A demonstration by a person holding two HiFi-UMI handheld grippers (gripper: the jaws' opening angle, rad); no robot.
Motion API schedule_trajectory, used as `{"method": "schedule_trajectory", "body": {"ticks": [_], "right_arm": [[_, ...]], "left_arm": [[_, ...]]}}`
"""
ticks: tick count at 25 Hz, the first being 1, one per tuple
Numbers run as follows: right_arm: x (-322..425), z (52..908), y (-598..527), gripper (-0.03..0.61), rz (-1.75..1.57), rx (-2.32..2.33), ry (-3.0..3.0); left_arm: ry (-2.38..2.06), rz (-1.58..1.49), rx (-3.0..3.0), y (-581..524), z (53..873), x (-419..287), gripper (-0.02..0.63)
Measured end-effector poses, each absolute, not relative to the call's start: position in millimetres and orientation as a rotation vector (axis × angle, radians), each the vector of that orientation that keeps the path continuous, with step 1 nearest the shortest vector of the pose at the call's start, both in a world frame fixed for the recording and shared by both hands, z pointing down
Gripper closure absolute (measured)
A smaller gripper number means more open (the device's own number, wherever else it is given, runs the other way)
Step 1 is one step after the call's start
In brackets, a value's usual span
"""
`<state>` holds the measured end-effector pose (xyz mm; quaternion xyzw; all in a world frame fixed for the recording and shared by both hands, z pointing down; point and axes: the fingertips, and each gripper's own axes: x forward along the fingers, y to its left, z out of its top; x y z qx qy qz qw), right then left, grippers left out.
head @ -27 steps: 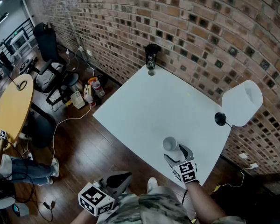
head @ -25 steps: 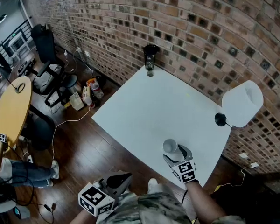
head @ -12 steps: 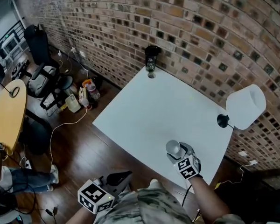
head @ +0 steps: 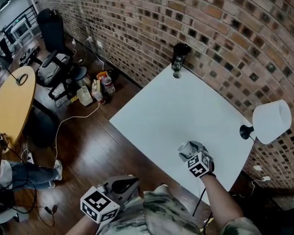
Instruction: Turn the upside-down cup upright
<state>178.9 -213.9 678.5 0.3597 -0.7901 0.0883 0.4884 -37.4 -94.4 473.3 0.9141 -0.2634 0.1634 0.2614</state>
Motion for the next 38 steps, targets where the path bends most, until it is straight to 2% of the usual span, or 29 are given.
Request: {"method": "schedule_trajectory", "body": {"ticks": [6, 11, 19, 25, 26, 31, 38], "right_arm": [[176.8, 678.6, -218.0, 0.264, 0.198, 0.889, -1.93], [183.4, 670.5, -215.7, 0.212, 0.2, 0.945, -1.954], [210.6, 682.3, -182.2, 0.212, 0.317, 0.994, -1.972], [219.9, 696.8, -180.8, 0.253, 0.379, 1.012, -2.008], [220.3, 694.7, -179.6, 0.305, 0.389, 1.015, -2.018], [226.5, 674.8, -170.9, 0.307, 0.41, 1.03, -2.027], [246.9, 651.3, -170.7, 0.308, 0.259, 0.879, -1.764]], "left_arm": [[-0.741, 0.44, 2.445, -94.6, 479.8, -48.2, 0.607], [-0.726, 0.434, 2.452, -94.2, 479.3, -42.0, 0.607], [-0.653, 0.47, 2.484, -94.4, 478.6, -11.5, 0.607], [-0.649, 0.501, 2.481, -89.6, 479.0, 5.0, 0.607], [-0.656, 0.501, 2.476, -89.2, 479.7, 5.3, 0.607], [-0.669, 0.474, 2.462, -89.5, 482.4, 6.0, 0.607], [-0.65, 0.422, 2.478, -94.7, 480.0, 9.8, 0.607]]}}
